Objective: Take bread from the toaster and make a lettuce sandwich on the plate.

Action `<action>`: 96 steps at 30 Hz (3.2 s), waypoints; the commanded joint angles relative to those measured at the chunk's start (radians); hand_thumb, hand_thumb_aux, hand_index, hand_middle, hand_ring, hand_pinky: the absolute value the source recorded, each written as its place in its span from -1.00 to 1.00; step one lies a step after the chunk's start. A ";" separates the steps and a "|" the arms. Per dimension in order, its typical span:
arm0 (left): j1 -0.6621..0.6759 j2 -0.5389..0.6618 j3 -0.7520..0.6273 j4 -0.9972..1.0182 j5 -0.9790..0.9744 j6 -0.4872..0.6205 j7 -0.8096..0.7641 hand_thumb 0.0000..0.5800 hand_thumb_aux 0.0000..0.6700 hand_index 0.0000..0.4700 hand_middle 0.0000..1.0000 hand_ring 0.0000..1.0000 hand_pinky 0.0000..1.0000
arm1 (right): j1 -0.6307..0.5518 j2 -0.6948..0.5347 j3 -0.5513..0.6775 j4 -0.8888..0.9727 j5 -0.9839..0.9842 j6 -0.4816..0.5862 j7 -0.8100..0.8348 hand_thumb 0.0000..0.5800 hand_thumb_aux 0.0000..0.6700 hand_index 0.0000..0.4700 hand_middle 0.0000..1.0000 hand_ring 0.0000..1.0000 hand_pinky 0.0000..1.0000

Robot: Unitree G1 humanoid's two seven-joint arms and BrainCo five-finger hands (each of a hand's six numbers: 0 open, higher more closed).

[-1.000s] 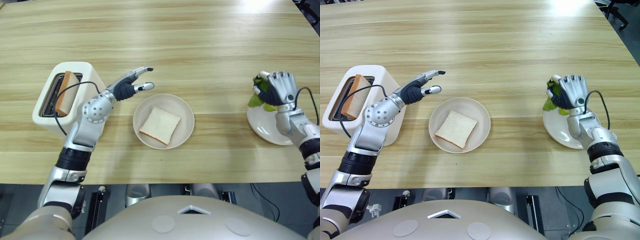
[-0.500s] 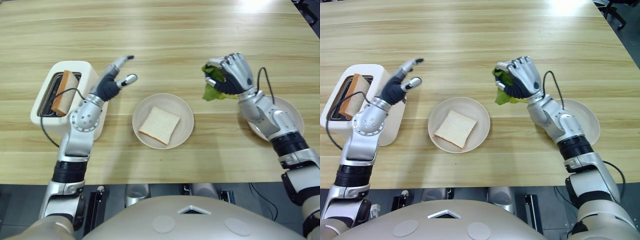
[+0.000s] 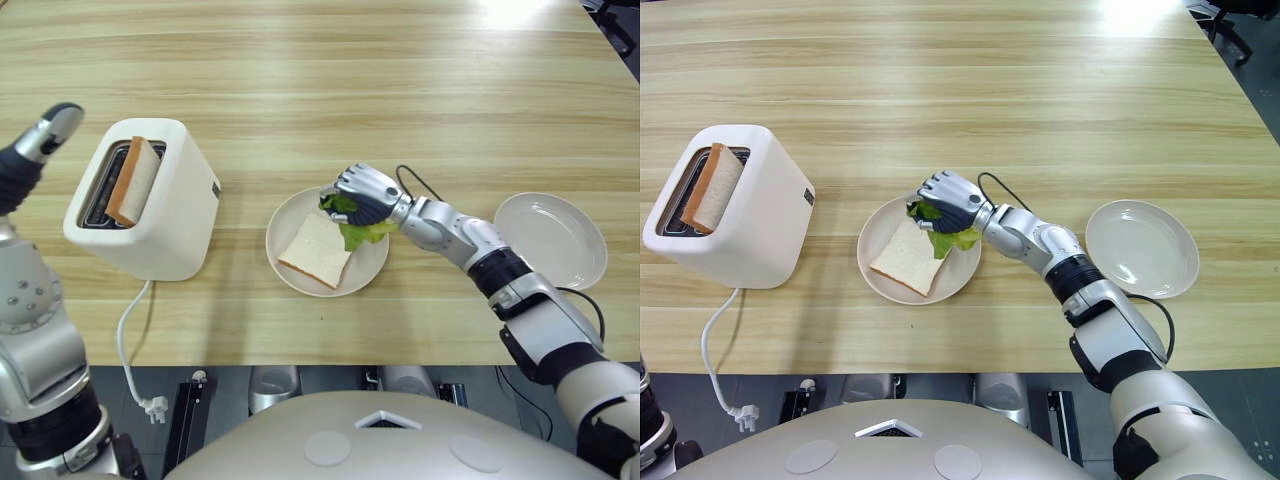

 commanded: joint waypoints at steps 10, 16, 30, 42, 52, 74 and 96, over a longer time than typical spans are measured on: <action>0.086 0.014 -0.147 0.372 0.066 0.045 -0.012 -1.00 -1.00 -1.00 -1.00 -1.00 -1.00 | -0.080 0.116 0.062 0.121 -0.028 -0.084 0.019 1.00 1.00 0.96 1.00 1.00 1.00; 0.083 0.017 -0.239 0.406 0.053 0.028 -0.026 -1.00 -1.00 -1.00 -1.00 -1.00 -1.00 | -0.086 0.163 0.062 0.097 -0.005 -0.104 0.045 1.00 1.00 0.96 1.00 1.00 1.00; 0.055 0.027 -0.358 0.374 0.095 0.057 -0.043 -1.00 -1.00 -1.00 -1.00 -1.00 -1.00 | -0.100 0.206 0.156 0.283 -0.106 -0.030 0.025 -1.00 -1.00 -1.00 -0.40 -0.40 -0.40; 0.030 0.035 -0.422 0.406 0.174 0.076 0.003 -1.00 -1.00 -1.00 -1.00 -1.00 -1.00 | -0.134 0.200 0.156 0.307 -0.116 -0.008 -0.072 -1.00 -1.00 -1.00 -1.00 -1.00 -1.00; 0.002 0.046 -0.439 0.427 0.158 0.062 0.033 -0.60 -0.79 -0.79 -1.00 -1.00 -1.00 | -0.161 0.155 0.097 0.200 -0.060 -0.021 -0.050 -1.00 -1.00 -1.00 -1.00 -1.00 -1.00; -0.049 0.055 -0.467 0.462 0.135 0.017 0.070 1.00 1.00 0.96 -1.00 -1.00 -1.00 | -0.020 -0.077 -0.140 0.050 0.089 0.026 -0.015 -1.00 -1.00 -1.00 -1.00 -1.00 -1.00; -0.225 0.121 -0.195 0.122 0.080 0.006 0.147 1.00 1.00 0.96 1.00 1.00 1.00 | 0.075 -0.101 -0.046 0.203 -0.071 0.069 -0.127 0.73 0.27 0.24 -1.00 -1.00 -1.00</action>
